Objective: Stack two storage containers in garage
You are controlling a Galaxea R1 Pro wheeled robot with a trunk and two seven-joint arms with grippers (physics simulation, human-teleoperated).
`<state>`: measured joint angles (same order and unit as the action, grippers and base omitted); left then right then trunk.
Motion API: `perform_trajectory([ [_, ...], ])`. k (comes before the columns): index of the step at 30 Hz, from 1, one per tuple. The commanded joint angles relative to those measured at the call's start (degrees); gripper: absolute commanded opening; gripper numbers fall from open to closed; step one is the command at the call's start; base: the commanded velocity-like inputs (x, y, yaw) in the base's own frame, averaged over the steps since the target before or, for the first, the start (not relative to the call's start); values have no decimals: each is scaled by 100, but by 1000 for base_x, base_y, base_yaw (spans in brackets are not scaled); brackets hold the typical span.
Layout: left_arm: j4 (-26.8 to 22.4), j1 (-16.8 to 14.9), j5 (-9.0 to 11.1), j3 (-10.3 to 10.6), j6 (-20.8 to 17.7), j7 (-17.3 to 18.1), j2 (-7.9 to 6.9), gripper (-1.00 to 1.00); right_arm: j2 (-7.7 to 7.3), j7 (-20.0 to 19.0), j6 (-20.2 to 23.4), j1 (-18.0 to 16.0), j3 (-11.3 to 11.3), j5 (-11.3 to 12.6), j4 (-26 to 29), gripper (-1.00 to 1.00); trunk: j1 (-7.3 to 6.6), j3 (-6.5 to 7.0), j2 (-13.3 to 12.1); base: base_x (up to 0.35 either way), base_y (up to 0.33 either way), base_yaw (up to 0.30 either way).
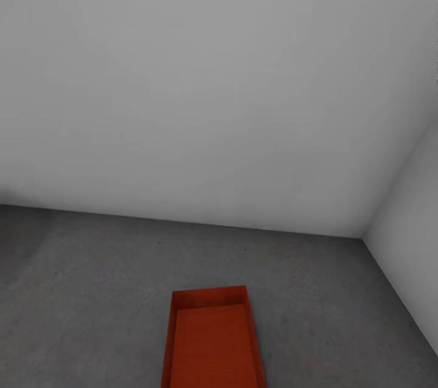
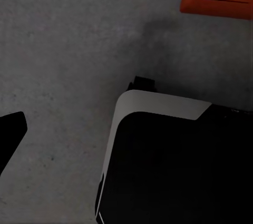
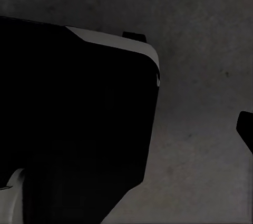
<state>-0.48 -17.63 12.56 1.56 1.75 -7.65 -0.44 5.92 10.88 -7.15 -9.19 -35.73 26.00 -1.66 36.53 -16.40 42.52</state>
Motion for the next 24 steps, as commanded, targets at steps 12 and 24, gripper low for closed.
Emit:
perform_trajectory([
  [12,4,-4,44,15,16,-8,0,100,-9,4,-30,-4,-40,45,-15,100,1,80,5,0,0,0],
  [24,-119,-4,32,4,26,-3,10,100,-77,10,-106,-4,-39,80,-10,100,1,84,5,0,0,0],
])
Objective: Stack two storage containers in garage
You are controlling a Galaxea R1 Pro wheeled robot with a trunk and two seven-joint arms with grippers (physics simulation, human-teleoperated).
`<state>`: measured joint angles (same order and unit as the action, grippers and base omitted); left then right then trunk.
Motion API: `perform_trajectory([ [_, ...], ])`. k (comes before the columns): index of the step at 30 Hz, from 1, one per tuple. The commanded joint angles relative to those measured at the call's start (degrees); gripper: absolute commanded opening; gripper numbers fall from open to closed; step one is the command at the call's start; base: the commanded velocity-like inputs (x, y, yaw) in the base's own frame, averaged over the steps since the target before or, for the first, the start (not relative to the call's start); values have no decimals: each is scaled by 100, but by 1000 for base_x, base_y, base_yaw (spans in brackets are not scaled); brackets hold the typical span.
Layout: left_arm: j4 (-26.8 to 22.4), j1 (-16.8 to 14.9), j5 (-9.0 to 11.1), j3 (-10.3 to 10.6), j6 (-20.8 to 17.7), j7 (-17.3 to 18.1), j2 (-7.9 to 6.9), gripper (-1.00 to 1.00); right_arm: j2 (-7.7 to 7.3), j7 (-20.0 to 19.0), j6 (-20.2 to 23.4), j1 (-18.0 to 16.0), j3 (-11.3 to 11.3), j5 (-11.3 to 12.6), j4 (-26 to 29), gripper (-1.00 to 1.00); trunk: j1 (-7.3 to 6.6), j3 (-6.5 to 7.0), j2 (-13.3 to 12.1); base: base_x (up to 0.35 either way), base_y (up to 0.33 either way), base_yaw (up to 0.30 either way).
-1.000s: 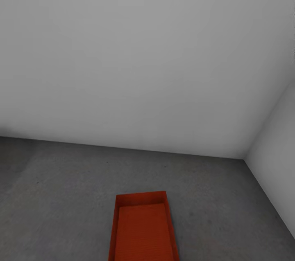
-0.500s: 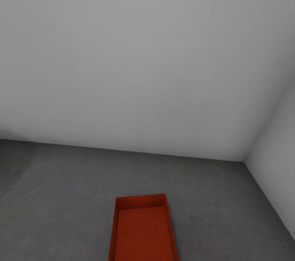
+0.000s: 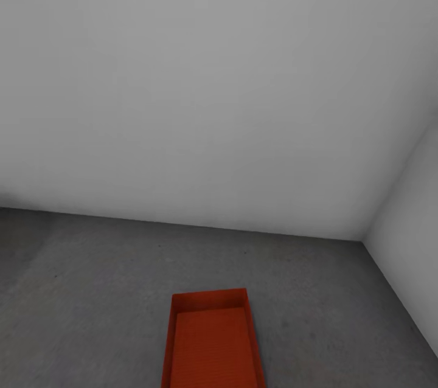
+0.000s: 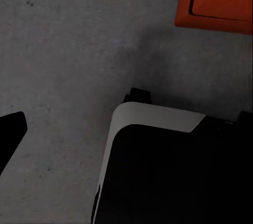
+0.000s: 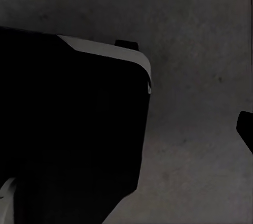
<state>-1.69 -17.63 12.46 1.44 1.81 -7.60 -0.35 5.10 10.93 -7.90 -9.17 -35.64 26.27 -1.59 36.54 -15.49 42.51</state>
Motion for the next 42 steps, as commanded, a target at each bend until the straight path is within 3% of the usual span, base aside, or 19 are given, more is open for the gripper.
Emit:
perform_trajectory([
  [1,-36,-3,45,10,36,-8,6,100,4,3,-38,-6,-48,44,-17,100,1,-8,6,-12,11,0],
  [11,-144,-3,73,27,103,-10,-25,100,-1,-2,-62,-6,-53,-7,-17,100,1,-7,6,-9,9,0],
  [17,74,-3,70,15,102,-6,153,100,-1,-1,-63,-6,-56,-8,-17,100,1,-7,6,0,0,0],
  [25,125,-3,96,7,100,-11,176,100,-9,2,-63,-6,-55,-8,-17,100,1,-7,6,-10,0,0],
  [42,151,47,115,5,91,-6,180,100,-3,0,-63,-6,-57,2,-17,100,1,-7,6,-274,0,0],
])
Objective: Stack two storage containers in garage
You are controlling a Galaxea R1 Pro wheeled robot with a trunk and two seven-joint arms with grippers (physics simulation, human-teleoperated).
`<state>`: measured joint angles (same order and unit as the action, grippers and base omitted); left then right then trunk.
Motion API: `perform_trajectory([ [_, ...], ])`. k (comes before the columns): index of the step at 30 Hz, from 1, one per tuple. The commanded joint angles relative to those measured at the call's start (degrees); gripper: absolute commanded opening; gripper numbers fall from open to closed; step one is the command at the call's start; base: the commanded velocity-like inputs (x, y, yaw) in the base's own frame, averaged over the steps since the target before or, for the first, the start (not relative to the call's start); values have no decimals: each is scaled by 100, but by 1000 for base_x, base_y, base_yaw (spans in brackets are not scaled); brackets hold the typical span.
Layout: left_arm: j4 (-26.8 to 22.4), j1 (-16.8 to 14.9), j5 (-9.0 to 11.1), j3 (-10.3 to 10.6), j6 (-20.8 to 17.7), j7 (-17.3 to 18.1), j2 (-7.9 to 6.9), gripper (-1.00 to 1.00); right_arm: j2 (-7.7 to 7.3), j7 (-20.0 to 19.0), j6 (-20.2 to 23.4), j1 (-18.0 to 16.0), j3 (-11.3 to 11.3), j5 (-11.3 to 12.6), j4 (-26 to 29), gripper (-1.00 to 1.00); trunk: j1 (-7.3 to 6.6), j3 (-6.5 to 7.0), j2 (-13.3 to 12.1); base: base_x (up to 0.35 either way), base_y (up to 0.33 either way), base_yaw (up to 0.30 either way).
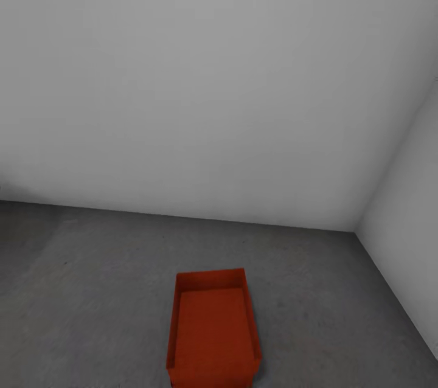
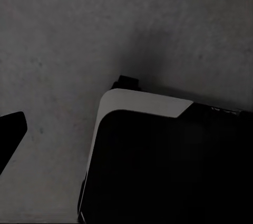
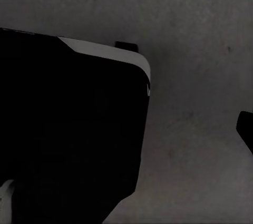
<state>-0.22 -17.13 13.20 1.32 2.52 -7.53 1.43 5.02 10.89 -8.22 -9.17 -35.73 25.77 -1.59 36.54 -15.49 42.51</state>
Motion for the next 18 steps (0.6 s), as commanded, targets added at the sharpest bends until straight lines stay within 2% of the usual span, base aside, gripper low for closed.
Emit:
perform_trajectory([
  [1,4,41,37,17,19,-13,8,100,15,2,-31,-6,-48,60,-17,100,0,-7,6,-36,0,0],
  [7,4,296,27,17,27,17,51,100,62,-19,-33,-6,-40,97,-17,100,0,27,6,-10,0,0],
  [12,4,392,38,17,22,492,36,100,76,-237,-31,-6,-39,110,-24,100,0,71,6,0,0,0],
  [18,4,411,42,17,16,615,24,100,69,-492,-30,32,-39,120,-26,100,0,126,6,0,0,0],
])
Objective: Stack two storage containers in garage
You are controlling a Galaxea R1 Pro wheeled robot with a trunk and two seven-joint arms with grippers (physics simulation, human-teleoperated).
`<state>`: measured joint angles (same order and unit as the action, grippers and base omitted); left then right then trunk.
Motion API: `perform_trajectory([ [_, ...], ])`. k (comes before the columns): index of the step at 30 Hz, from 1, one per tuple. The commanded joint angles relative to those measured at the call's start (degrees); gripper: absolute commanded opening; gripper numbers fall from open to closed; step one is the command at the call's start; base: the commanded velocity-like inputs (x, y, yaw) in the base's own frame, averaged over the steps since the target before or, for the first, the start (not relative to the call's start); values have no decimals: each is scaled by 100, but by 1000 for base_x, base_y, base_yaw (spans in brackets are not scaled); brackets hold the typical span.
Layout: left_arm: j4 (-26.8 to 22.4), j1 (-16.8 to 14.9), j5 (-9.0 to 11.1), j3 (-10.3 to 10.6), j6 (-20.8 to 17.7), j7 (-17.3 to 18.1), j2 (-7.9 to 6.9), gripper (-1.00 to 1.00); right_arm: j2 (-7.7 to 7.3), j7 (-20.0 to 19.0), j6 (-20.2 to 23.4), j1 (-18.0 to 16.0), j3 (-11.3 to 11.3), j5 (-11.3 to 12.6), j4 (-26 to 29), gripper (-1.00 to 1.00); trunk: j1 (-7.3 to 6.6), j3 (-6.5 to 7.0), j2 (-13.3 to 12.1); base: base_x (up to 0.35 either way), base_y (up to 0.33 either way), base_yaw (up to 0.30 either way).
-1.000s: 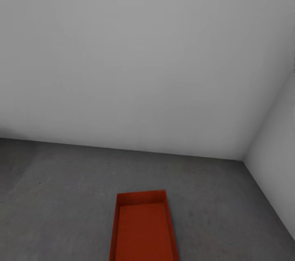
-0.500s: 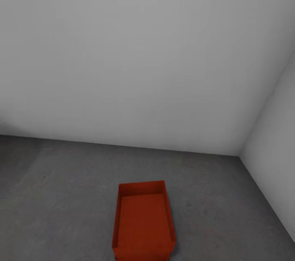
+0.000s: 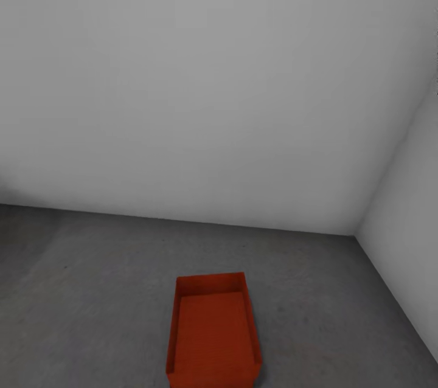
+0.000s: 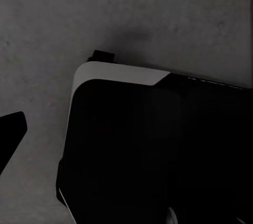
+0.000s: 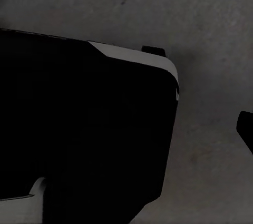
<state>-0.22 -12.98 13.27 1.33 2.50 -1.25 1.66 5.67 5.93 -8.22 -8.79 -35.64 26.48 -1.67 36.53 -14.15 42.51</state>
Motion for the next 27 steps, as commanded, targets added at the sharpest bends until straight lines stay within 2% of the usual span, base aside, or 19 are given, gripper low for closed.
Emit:
perform_trajectory([
  [1,5,-4,36,17,17,-11,1,100,5,-8,-30,2,-48,50,-18,100,1,2,6,0,0,0],
  [14,5,-3,36,17,30,-7,-7,100,5,-30,-31,18,-48,50,-18,100,1,119,6,0,0,0],
  [27,5,-3,36,17,40,-7,-8,100,-46,-30,-27,18,-48,59,-10,100,1,133,6,0,0,0],
])
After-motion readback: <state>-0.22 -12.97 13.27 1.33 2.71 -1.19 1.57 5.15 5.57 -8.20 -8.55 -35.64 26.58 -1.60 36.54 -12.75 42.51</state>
